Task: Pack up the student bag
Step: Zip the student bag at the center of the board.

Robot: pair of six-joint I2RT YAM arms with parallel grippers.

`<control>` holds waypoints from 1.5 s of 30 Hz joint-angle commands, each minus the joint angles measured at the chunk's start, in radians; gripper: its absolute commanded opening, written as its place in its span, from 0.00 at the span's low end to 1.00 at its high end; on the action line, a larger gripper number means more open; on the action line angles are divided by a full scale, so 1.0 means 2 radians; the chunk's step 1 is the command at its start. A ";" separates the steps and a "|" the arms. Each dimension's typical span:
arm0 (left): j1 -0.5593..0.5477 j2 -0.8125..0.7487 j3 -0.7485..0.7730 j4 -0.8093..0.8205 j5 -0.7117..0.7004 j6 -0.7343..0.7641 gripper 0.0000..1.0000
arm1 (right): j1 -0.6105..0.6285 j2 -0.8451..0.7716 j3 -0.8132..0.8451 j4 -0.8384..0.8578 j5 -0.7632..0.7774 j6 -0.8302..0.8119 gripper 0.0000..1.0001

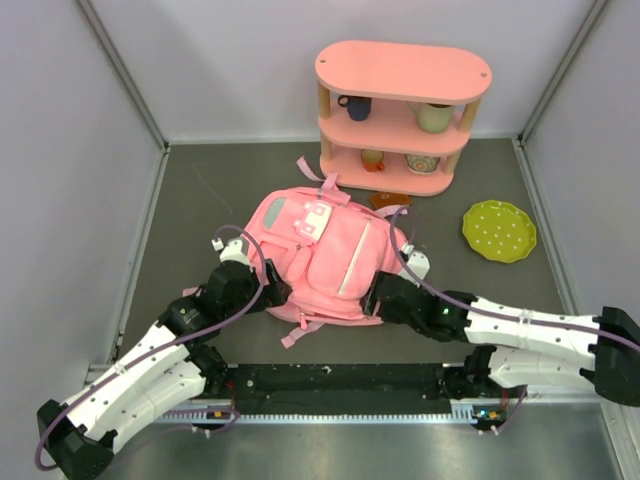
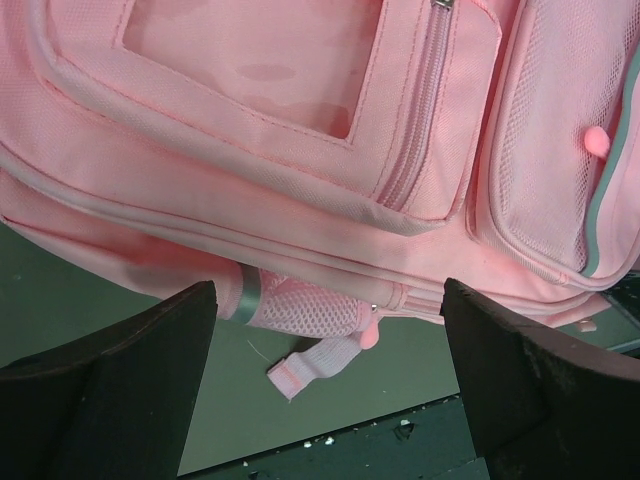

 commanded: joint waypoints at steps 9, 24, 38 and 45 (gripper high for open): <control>0.001 -0.004 0.002 0.039 0.013 0.003 0.98 | 0.005 -0.229 -0.071 0.016 -0.057 -0.060 0.69; 0.001 0.024 -0.028 0.078 0.007 -0.026 0.96 | 0.185 0.081 0.092 0.088 0.079 -0.001 0.67; 0.002 0.063 -0.032 0.122 -0.014 -0.036 0.64 | 0.180 0.225 0.153 0.144 0.065 0.047 0.59; 0.002 0.067 -0.023 0.120 -0.016 -0.028 0.40 | 0.144 0.256 0.152 0.173 0.049 0.059 0.56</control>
